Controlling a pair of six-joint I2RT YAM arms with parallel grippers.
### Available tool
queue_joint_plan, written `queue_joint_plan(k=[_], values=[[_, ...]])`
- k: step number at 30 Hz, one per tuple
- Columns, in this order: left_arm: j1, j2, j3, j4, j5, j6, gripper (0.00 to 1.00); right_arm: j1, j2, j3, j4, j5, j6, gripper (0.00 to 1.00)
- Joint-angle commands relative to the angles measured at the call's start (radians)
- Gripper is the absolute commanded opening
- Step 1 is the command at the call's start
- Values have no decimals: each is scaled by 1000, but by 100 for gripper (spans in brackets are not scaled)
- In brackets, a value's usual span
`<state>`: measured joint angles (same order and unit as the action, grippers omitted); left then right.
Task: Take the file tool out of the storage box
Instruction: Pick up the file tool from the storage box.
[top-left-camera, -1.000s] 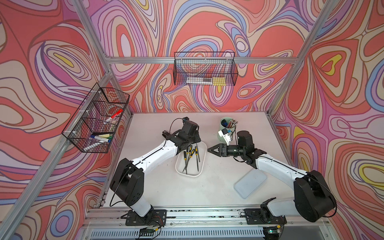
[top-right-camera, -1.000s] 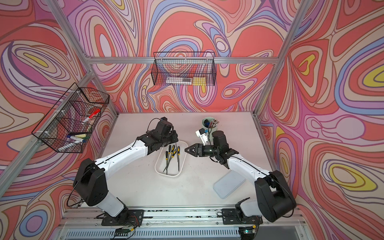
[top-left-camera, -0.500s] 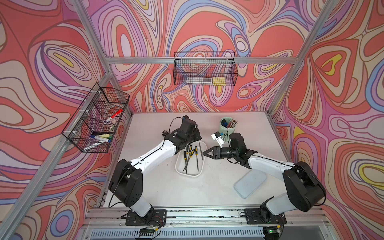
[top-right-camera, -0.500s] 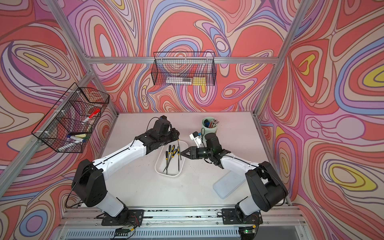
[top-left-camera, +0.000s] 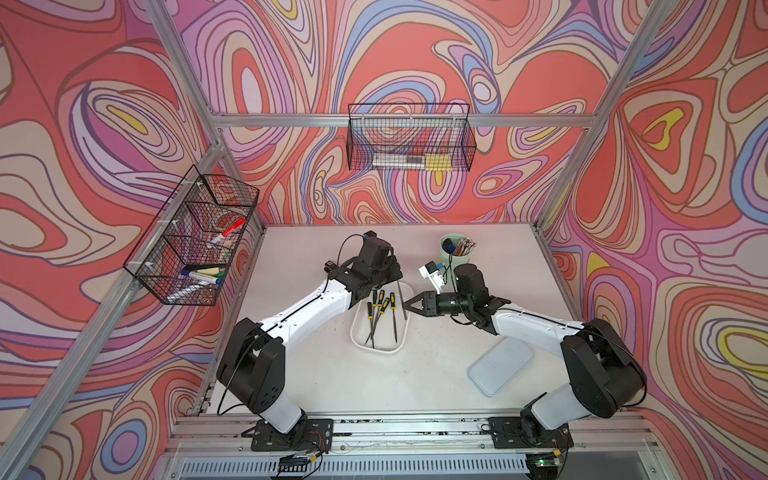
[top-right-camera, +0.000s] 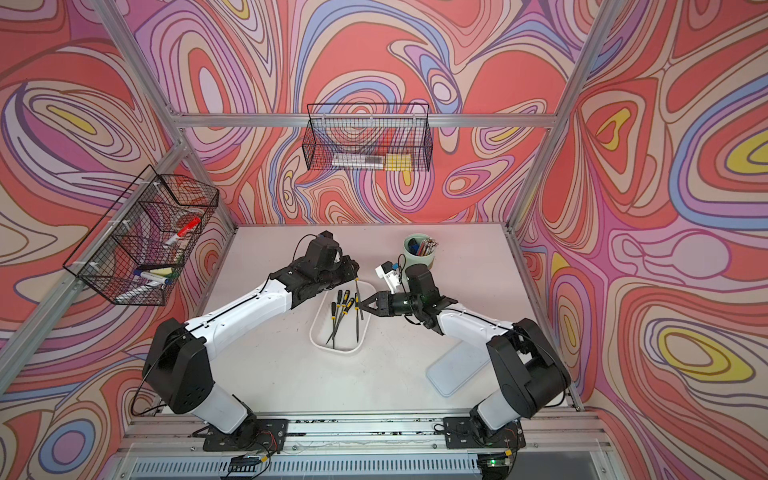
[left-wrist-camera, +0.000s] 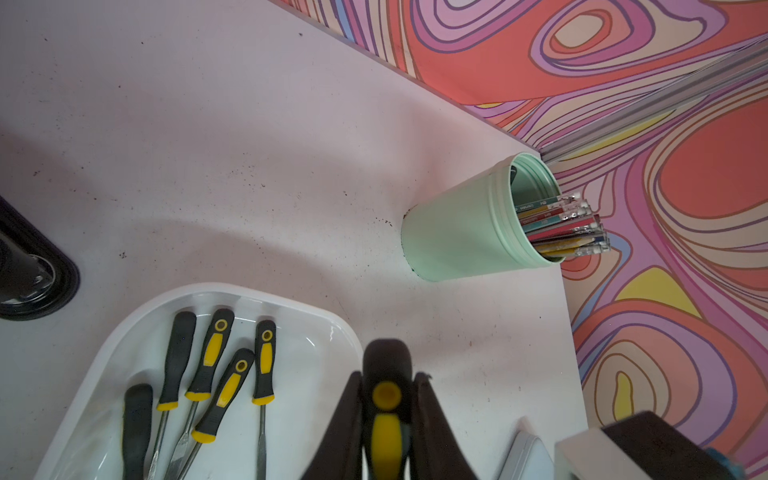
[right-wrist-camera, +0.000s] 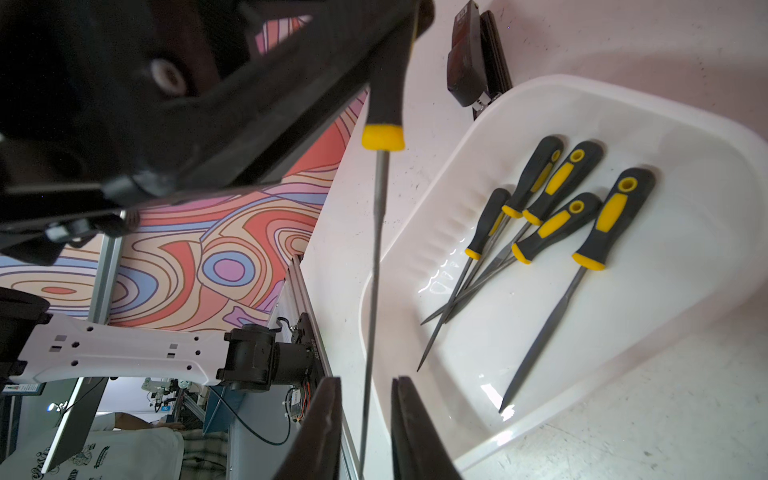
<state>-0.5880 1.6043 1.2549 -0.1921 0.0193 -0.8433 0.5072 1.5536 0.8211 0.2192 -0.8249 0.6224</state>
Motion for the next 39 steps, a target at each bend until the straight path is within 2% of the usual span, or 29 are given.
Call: queue_joint_plan(k=[1, 5, 13, 21, 24, 28, 29, 35, 37, 39], values=[[10, -29, -9, 31, 13, -4, 9, 12, 21, 32, 12, 7, -13, 20], [13, -32, -18, 37, 16, -6, 9, 16, 33, 38, 14, 6, -12, 11], [20, -33, -28, 60, 35, -11, 9, 19, 41, 43, 19, 6, -8, 1], [29, -50, -45, 84, 55, -17, 11, 21, 57, 44, 34, 16, 2, 0], [34, -52, -45, 86, 73, -11, 23, 21, 55, 47, 25, 35, -4, 0], [45, -53, -43, 85, 89, -1, 31, 21, 47, 58, -11, 70, -24, 0], [49, -53, -42, 85, 96, 4, 36, 21, 43, 62, -23, 84, -32, 0], [76, -66, -23, 56, 122, 52, 84, 21, -3, 85, -184, 242, -97, 0], [84, -78, -3, 13, 120, 98, 95, 21, -30, 90, -259, 309, -122, 0], [89, -86, 23, -47, 117, 155, 99, 21, -55, 103, -356, 392, -148, 0]])
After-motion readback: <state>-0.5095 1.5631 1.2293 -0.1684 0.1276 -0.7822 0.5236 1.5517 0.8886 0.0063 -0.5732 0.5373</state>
